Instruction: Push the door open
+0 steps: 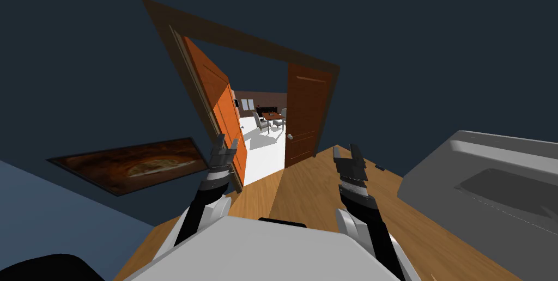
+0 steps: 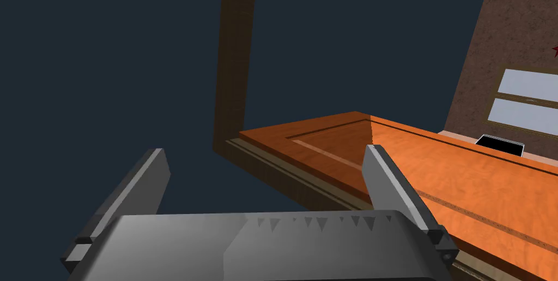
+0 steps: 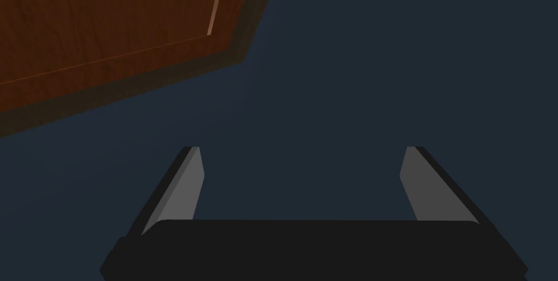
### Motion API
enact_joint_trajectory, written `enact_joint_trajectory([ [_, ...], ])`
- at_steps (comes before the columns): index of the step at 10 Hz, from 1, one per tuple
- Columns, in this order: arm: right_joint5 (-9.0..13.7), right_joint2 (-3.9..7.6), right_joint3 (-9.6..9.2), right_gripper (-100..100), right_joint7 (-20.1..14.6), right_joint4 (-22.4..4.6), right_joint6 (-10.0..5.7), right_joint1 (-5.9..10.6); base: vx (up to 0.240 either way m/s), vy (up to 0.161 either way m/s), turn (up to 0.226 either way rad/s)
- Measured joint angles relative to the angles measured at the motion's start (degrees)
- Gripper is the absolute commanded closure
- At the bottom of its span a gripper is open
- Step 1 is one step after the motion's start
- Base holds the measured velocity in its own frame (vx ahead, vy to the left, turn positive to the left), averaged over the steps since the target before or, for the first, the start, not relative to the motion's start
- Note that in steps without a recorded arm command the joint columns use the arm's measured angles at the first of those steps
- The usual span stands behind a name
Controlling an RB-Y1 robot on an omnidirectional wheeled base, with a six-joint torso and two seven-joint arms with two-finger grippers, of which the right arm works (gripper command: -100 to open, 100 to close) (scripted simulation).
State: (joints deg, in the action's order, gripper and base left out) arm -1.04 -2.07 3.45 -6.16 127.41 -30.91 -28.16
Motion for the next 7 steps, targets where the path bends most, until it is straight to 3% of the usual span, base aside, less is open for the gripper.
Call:
enact_joint_trajectory([
  [4, -2.28, 1.41, -0.44, -100, 4.39, -4.91, -1.01, 1.68, 0.119, -0.028, -0.005],
  [7, -4.12, 2.16, -1.16, -100, 7.92, -7.67, -1.69, 1.99, 0.096, -0.026, -0.005],
])
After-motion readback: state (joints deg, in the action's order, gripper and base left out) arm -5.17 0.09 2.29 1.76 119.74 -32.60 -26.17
